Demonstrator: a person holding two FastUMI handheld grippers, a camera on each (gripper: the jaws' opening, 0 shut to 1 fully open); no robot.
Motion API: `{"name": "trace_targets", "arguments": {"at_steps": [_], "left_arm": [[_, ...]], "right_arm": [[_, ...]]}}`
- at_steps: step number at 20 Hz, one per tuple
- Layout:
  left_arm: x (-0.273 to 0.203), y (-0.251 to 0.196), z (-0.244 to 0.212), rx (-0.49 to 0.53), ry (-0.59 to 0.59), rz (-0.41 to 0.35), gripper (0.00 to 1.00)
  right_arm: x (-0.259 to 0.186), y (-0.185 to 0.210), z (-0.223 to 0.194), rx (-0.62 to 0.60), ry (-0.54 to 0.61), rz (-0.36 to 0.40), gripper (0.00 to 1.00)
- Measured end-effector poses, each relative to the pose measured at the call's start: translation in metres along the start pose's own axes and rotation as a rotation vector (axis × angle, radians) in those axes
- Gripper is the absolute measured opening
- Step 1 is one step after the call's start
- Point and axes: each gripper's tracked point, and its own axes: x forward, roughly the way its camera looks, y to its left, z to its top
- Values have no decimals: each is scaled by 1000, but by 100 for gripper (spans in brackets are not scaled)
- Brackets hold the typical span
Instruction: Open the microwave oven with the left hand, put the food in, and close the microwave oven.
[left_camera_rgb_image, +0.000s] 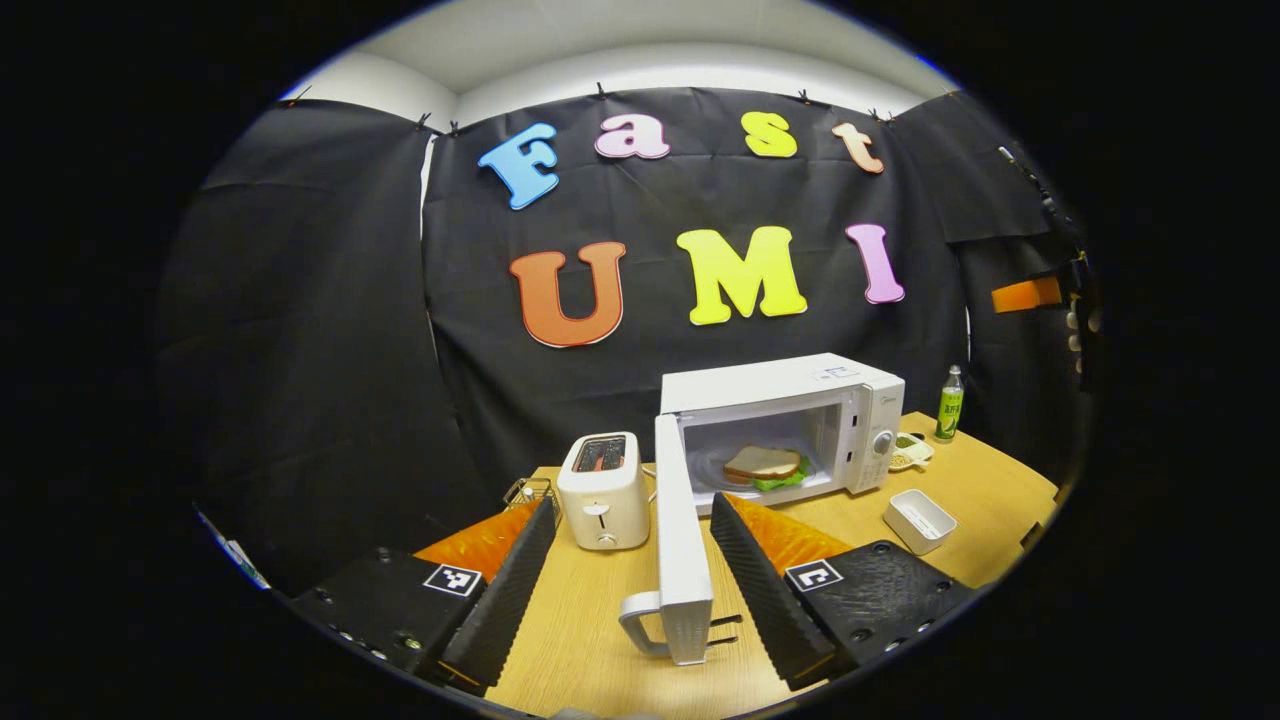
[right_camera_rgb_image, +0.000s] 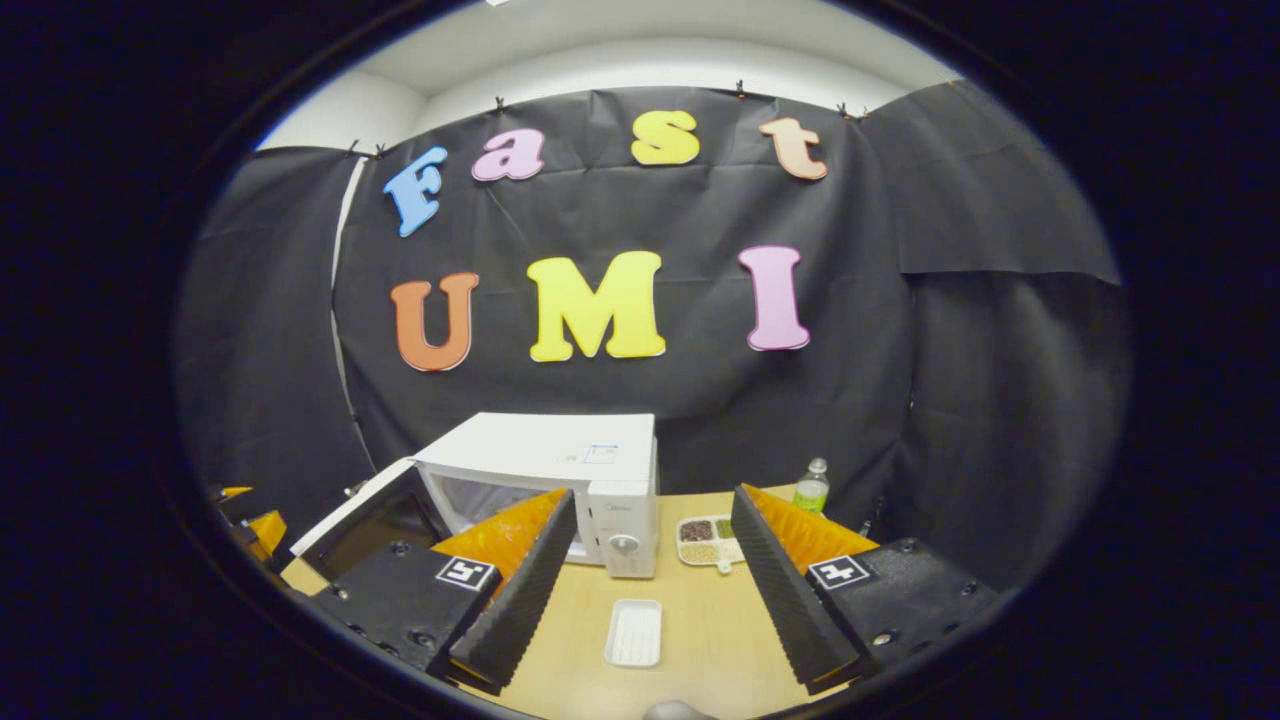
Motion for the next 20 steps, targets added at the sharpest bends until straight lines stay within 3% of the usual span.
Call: {"name": "trace_targets", "arguments": {"at_steps": [1,2,3,6,7,8,9,11,12,13,14,15,20], "left_arm": [[3,5,-4,1,4,5,89],[4,12,-8,0,9,30,80],[8,18,-12,-5,17,33,63],[11,32,-28,-9,26,68,53],[13,34,-33,-17,31,69,36],[15,40,-39,-16,36,84,31],[16,45,-48,-20,50,96,14],[19,53,-63,-30,63,113,3],[19,53,-70,-38,76,110,0],[24,51,-79,-45,86,94,0],[24,50,-89,-46,100,84,0],[31,42,-99,-55,119,43,0],[35,39,-137,-75,185,34,0]], "right_arm": [[-6,-6,-2,-1,6,-15,91],[-11,-8,-2,4,11,-21,92],[-16,-9,-4,3,19,-23,99],[-22,-11,-7,6,36,-16,99],[-24,-10,-6,6,46,-9,99],[-25,-13,-6,8,52,-9,92],[-26,-13,-5,15,60,-3,99],[-29,-14,-7,11,82,1,99],[-29,-15,-7,6,87,-2,99],[-31,-17,-8,5,92,-11,92],[-34,-16,-8,10,97,-11,99],[-37,-14,-8,15,102,-10,99],[-40,-10,-6,24,104,0,99]]}}
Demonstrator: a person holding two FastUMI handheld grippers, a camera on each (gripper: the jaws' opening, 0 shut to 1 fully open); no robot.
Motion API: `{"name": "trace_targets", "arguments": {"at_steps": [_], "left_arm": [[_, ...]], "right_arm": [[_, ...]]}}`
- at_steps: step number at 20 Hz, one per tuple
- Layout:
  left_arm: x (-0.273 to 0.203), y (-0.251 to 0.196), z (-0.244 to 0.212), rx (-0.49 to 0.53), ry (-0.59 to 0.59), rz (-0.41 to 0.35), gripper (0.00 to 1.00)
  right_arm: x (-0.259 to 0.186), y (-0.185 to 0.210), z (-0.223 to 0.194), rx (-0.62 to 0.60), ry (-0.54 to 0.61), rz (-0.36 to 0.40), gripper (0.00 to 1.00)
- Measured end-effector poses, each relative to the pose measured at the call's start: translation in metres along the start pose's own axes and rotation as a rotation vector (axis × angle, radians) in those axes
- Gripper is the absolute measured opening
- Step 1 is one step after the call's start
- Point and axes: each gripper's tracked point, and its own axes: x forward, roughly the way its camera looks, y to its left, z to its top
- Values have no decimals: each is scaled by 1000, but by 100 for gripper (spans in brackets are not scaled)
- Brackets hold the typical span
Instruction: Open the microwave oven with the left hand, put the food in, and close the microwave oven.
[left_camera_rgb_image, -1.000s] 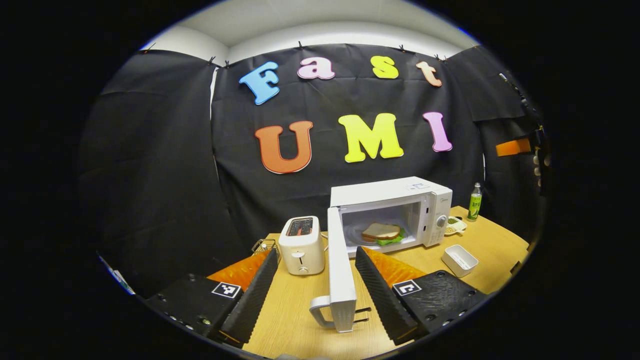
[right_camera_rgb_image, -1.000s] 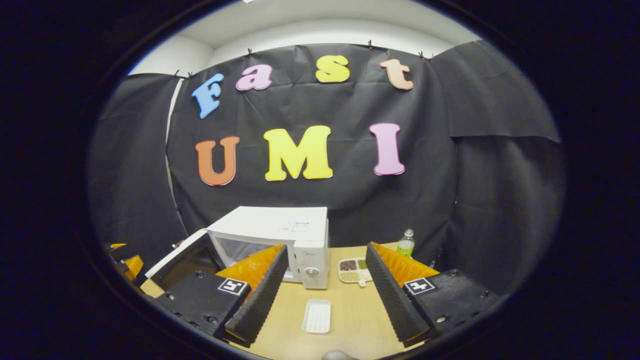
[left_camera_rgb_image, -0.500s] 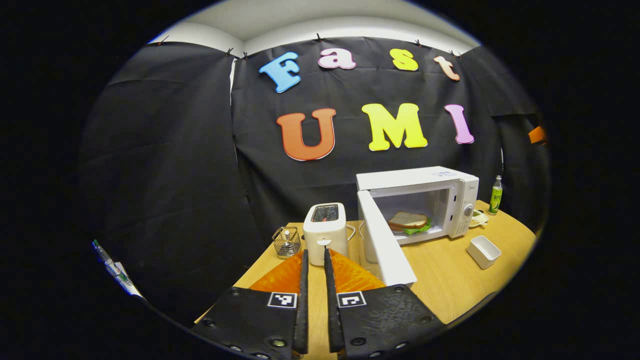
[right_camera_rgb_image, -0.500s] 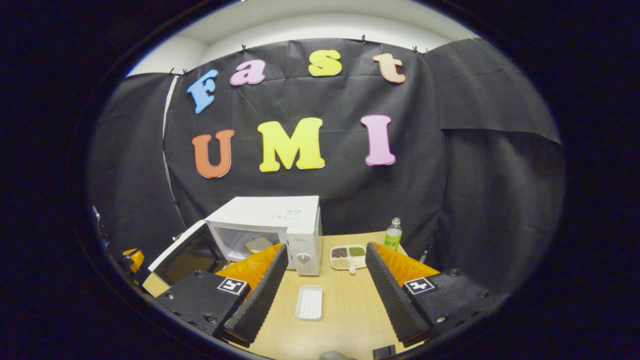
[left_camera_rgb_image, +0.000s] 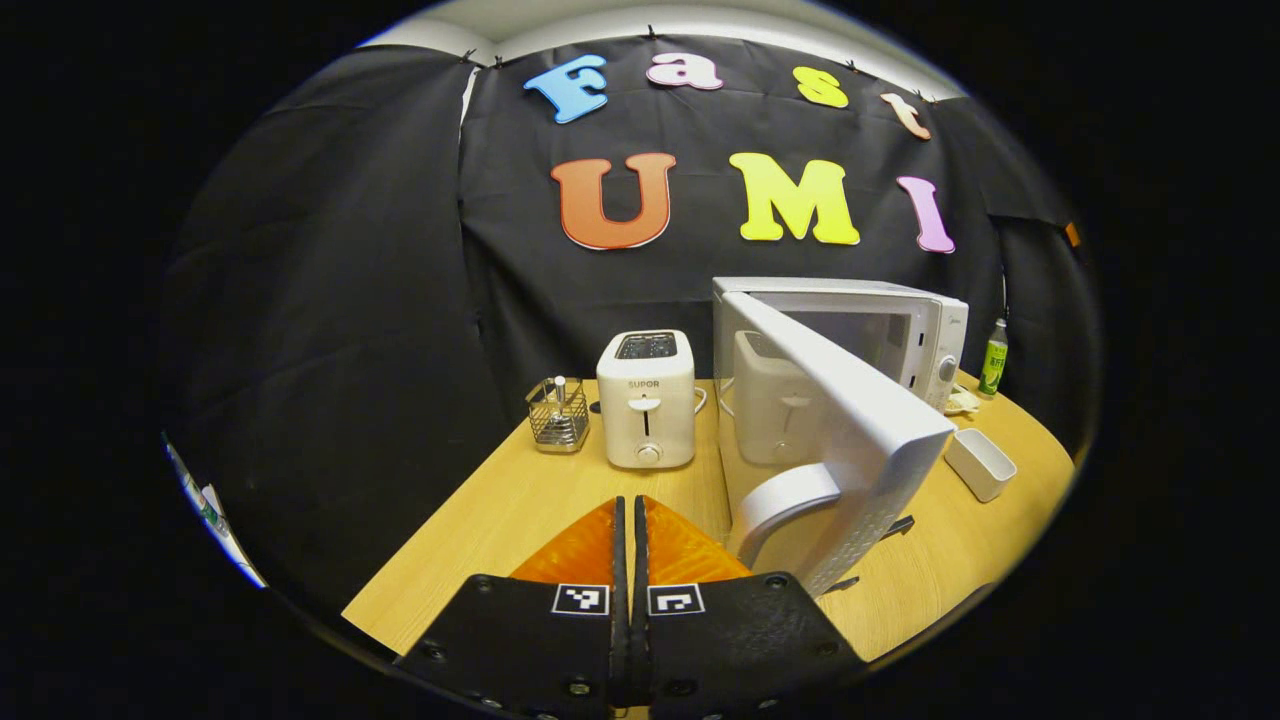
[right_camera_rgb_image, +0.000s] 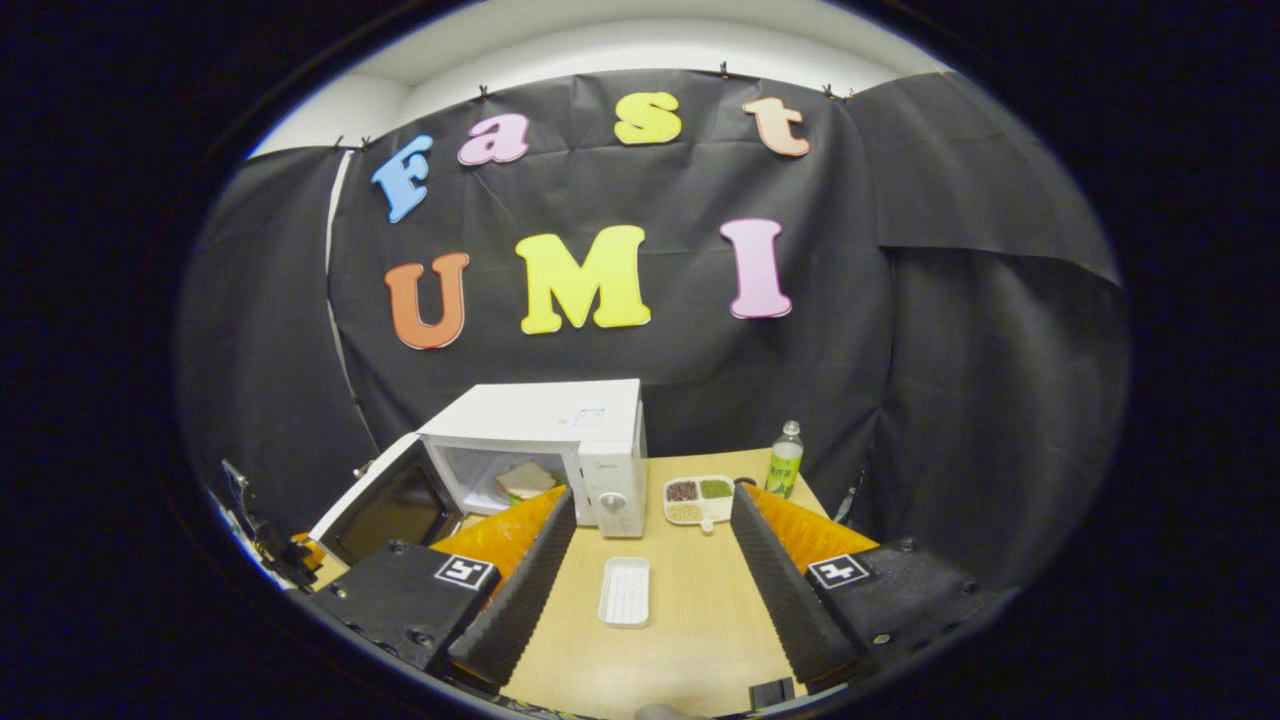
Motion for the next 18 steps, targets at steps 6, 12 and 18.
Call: {"name": "trace_targets", "arguments": {"at_steps": [6,12,18], "left_arm": [[-3,-25,-1,16,-5,-47,0],[-5,-67,0,50,-12,-115,0],[-14,-121,8,81,-26,-210,0]], "right_arm": [[4,-4,3,-6,1,8,99],[3,-10,-1,-9,4,18,99],[2,-19,-1,-5,0,25,99]]}}
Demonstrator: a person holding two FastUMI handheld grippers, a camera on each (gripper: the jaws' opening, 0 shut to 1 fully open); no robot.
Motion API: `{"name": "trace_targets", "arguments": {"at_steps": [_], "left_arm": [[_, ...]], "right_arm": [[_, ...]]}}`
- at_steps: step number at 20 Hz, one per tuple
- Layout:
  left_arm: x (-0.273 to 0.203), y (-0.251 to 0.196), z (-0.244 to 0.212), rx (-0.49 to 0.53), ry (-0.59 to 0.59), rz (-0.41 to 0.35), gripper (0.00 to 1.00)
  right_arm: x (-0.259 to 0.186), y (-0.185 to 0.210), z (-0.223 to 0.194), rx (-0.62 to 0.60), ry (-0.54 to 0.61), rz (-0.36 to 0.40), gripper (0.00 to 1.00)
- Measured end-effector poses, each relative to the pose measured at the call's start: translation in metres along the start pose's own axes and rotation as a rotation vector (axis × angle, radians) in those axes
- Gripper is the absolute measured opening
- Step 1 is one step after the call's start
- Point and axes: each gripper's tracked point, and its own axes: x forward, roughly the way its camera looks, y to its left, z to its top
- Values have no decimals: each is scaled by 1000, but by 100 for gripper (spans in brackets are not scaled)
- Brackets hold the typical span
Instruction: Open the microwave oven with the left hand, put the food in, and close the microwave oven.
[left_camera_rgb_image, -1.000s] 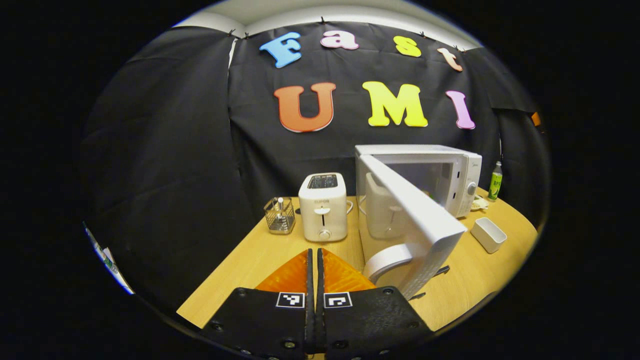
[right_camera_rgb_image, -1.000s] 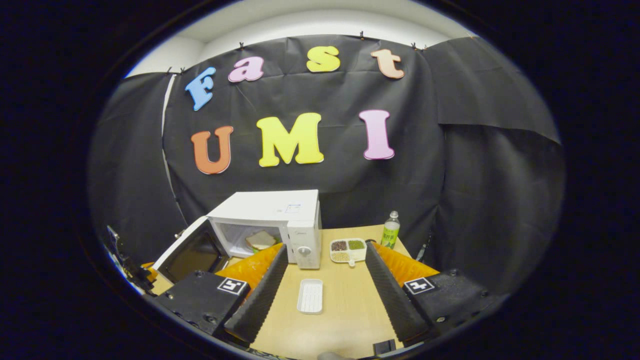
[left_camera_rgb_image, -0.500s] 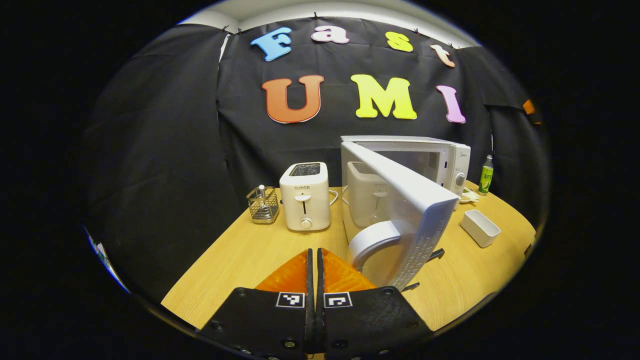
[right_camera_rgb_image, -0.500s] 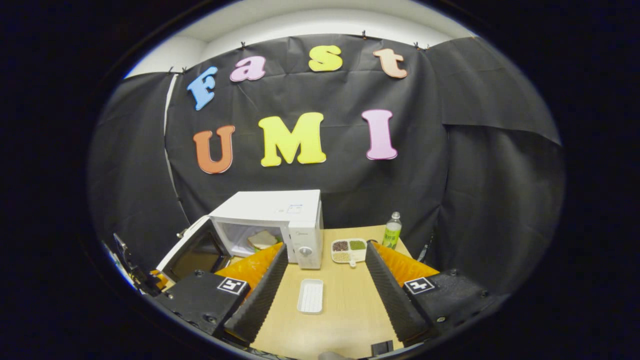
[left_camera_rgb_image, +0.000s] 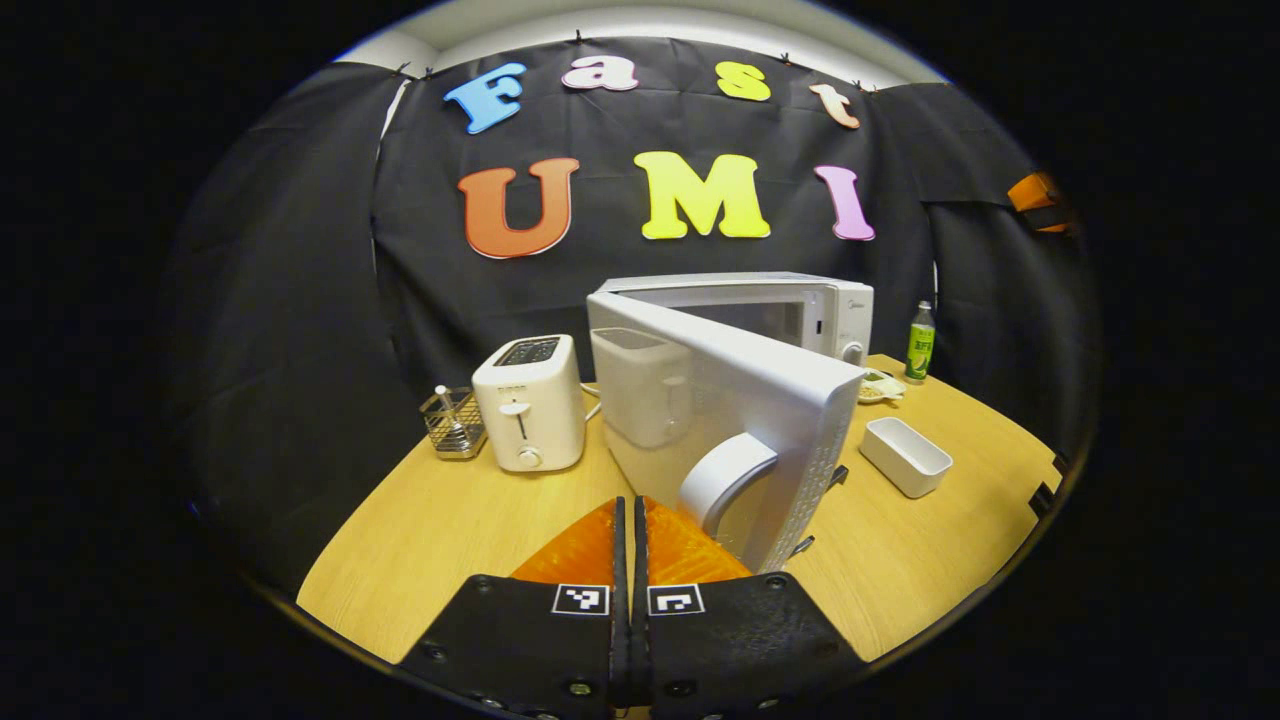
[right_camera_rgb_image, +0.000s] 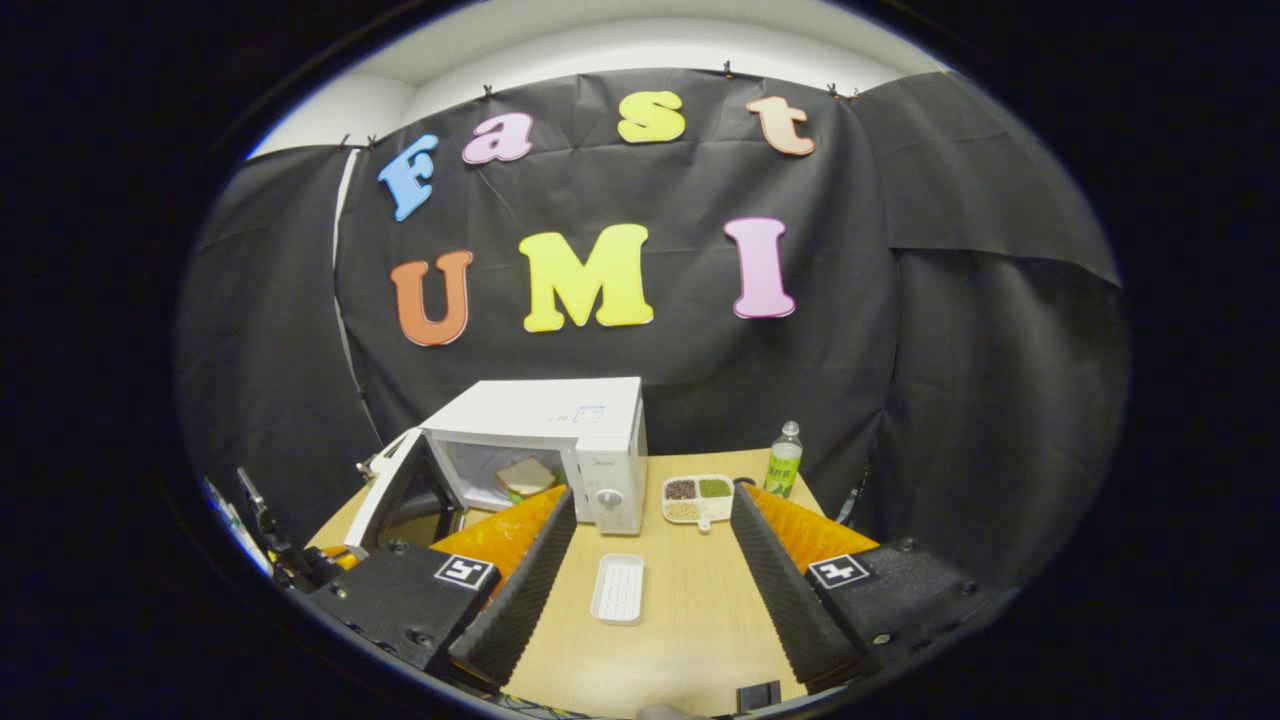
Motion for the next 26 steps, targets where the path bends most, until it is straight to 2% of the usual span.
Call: {"name": "trace_targets", "arguments": {"at_steps": [4,5,7,8,15,16,17,18,20,21,22,23,24,26], "left_arm": [[9,-37,10,42,-7,-69,0],[13,-45,13,54,-12,-77,0],[20,-60,19,69,-22,-95,0],[25,-68,23,73,-26,-102,0],[60,-126,51,71,-55,-176,0],[66,-132,54,80,-58,-185,0],[70,-138,56,88,-60,-193,0],[76,-144,60,90,-62,-202,0],[91,-155,65,94,-67,-207,0],[96,-159,66,97,-67,-206,0],[101,-162,69,97,-69,-208,0],[107,-166,72,97,-72,-209,0],[111,-168,75,100,-74,-209,0],[121,-173,80,104,-75,-207,0]], "right_arm": [[0,-8,1,10,-6,-2,99],[-1,-9,1,11,-2,0,92],[0,-16,3,6,1,0,92],[-1,-21,5,-1,-1,-6,99],[-3,-52,15,4,-7,-31,99],[-2,-56,15,8,-9,-37,92],[-3,-59,17,11,-9,-39,99],[-1,-63,16,11,-8,-43,99],[0,-71,14,5,2,-51,99],[1,-75,14,3,8,-55,92],[3,-79,14,6,13,-57,99],[4,-82,14,9,17,-57,99],[6,-86,13,10,17,-61,92],[9,-90,15,8,18,-68,92]]}}
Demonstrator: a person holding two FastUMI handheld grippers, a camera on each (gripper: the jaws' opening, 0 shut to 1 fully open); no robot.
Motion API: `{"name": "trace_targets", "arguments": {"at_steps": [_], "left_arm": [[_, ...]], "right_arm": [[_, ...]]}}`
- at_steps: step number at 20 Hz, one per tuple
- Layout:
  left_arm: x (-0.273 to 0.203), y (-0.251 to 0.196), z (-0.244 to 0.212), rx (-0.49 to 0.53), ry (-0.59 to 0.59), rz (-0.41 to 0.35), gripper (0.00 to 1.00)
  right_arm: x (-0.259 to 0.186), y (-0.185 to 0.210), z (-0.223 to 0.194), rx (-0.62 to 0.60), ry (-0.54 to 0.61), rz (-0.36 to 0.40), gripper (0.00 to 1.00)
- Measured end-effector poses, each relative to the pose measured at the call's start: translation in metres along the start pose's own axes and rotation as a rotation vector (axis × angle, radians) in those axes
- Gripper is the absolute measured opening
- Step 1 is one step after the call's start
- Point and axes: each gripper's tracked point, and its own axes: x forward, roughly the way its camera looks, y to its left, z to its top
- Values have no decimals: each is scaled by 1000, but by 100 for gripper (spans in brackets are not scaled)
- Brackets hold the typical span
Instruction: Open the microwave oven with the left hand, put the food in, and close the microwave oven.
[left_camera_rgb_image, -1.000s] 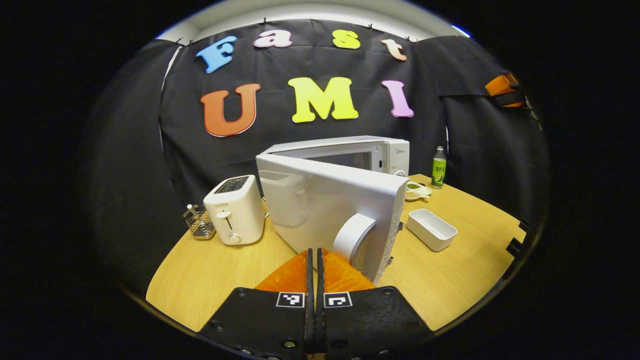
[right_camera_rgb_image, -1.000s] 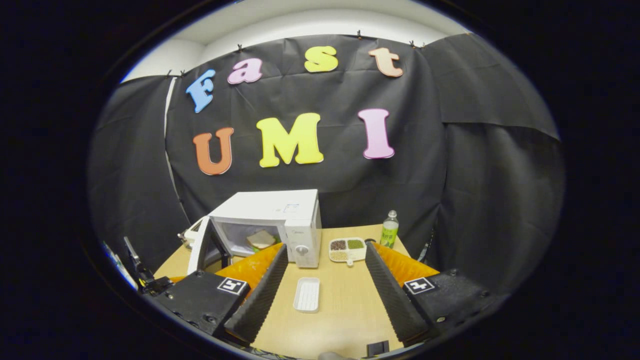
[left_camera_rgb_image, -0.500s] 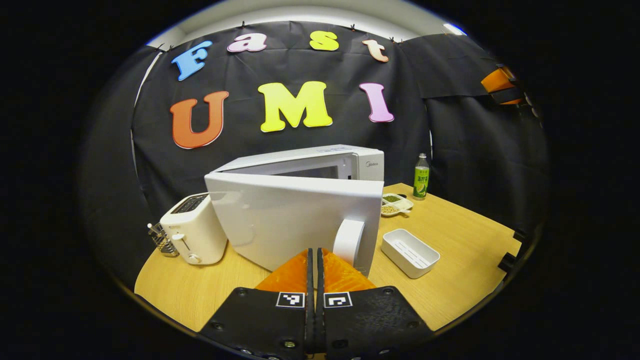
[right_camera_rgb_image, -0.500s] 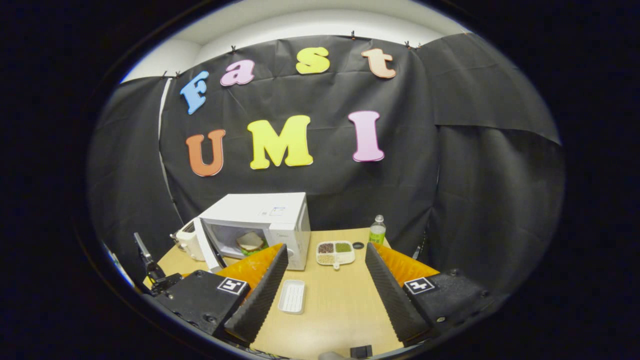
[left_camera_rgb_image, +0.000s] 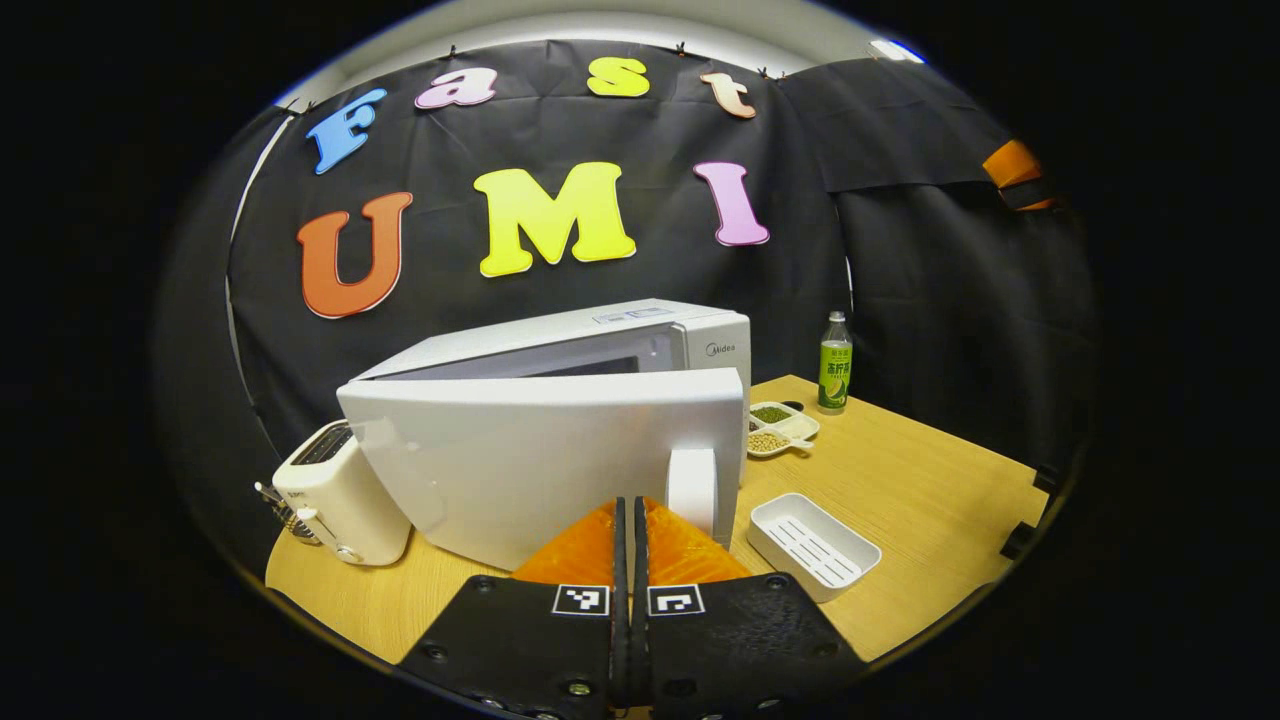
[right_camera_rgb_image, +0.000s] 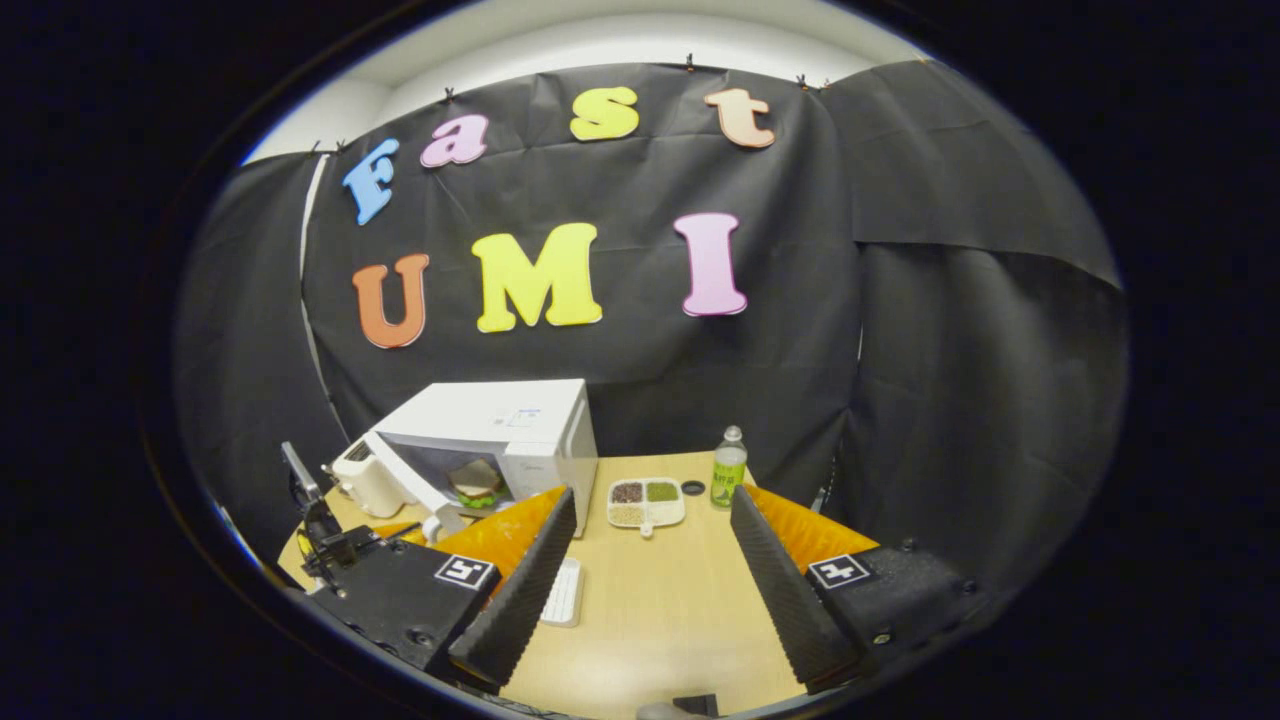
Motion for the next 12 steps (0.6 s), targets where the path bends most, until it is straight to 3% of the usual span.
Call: {"name": "trace_targets", "arguments": {"at_steps": [1,2,3,4,5,8,9,10,12], "left_arm": [[5,-1,4,-1,-2,1,0],[11,-2,6,-3,-5,0,0],[17,-3,8,-5,-6,0,0],[23,-3,10,-4,-7,2,0],[28,-4,11,-3,-7,3,0],[46,-5,14,-3,3,7,0],[51,-5,15,-3,6,10,0],[56,-6,18,-3,1,11,0],[65,-6,22,-8,-4,14,0]], "right_arm": [[1,-1,0,2,-1,0,99],[2,-3,-1,2,2,0,92],[2,-5,-2,1,8,0,92],[4,-7,-3,1,13,-2,99],[6,-11,-3,2,15,-7,92],[8,-23,-5,14,25,-24,92],[8,-25,-5,21,28,-28,92],[10,-28,-6,26,31,-32,99],[10,-33,-5,30,31,-43,99]]}}
